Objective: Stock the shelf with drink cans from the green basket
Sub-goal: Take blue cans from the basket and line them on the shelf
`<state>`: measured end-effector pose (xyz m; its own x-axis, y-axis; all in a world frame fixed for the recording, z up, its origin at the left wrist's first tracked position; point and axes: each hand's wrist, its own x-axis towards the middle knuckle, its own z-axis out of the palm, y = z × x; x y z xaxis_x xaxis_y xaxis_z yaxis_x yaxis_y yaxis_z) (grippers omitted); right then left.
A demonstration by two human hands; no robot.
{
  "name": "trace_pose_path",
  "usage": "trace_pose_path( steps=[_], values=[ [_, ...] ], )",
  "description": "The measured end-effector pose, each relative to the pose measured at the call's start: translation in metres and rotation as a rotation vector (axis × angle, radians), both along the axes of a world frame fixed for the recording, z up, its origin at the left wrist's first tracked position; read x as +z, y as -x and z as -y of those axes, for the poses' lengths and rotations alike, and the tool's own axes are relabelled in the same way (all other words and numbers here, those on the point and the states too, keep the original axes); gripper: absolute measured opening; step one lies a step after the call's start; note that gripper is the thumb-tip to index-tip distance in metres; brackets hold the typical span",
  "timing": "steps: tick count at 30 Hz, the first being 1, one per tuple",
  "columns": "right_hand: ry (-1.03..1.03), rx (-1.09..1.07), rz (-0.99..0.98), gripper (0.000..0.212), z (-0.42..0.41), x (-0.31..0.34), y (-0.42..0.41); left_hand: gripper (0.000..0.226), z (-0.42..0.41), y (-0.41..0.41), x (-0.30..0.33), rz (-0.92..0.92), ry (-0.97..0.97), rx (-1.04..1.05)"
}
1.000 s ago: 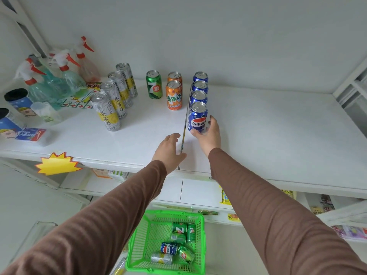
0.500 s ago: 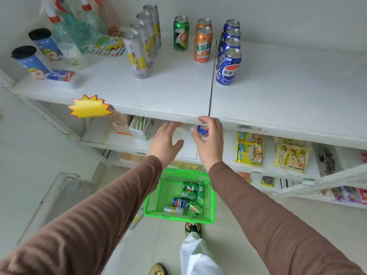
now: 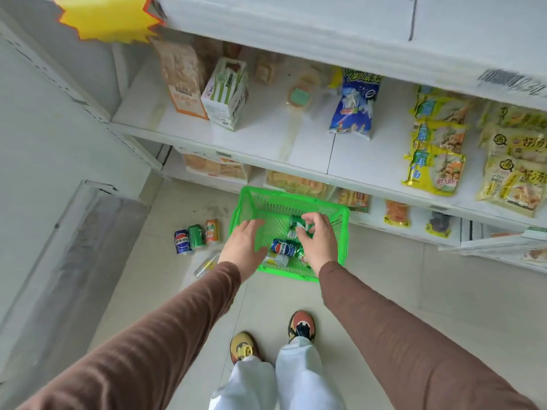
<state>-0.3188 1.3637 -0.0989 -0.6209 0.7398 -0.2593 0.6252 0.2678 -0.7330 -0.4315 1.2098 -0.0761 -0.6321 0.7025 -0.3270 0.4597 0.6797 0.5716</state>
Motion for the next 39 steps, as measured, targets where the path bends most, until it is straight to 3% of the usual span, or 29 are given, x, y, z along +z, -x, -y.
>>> trace_pose_path(
  steps=[5, 10, 19, 23, 33, 39],
  values=[
    [0.156, 0.141, 0.269, 0.04, -0.007, -0.12, 0.001, 0.063, -0.007, -0.008, -0.107, 0.075, 0.1, 0.045],
    [0.172, 0.307, 0.432, 0.05, -0.015, -0.233, 0.01, 0.065, -0.02, -0.004, -0.212, 0.127, 0.183, 0.055],
    [0.089, 0.657, 0.659, 0.08, -0.029, -0.396, 0.061, 0.07, -0.039, 0.022, -0.359, 0.126, 0.283, 0.006],
    [-0.012, 0.807, 0.743, 0.074, -0.03, -0.447, 0.082, 0.071, -0.041, 0.032, -0.404, 0.122, 0.314, -0.013],
    [-0.032, 0.96, 0.822, 0.071, -0.035, -0.492, 0.108, 0.073, -0.037, 0.047, -0.449, 0.142, 0.333, -0.028],
    [0.023, 0.637, 0.576, 0.077, -0.041, -0.427, 0.079, 0.074, -0.038, 0.04, -0.393, 0.16, 0.324, -0.016]
  ],
)
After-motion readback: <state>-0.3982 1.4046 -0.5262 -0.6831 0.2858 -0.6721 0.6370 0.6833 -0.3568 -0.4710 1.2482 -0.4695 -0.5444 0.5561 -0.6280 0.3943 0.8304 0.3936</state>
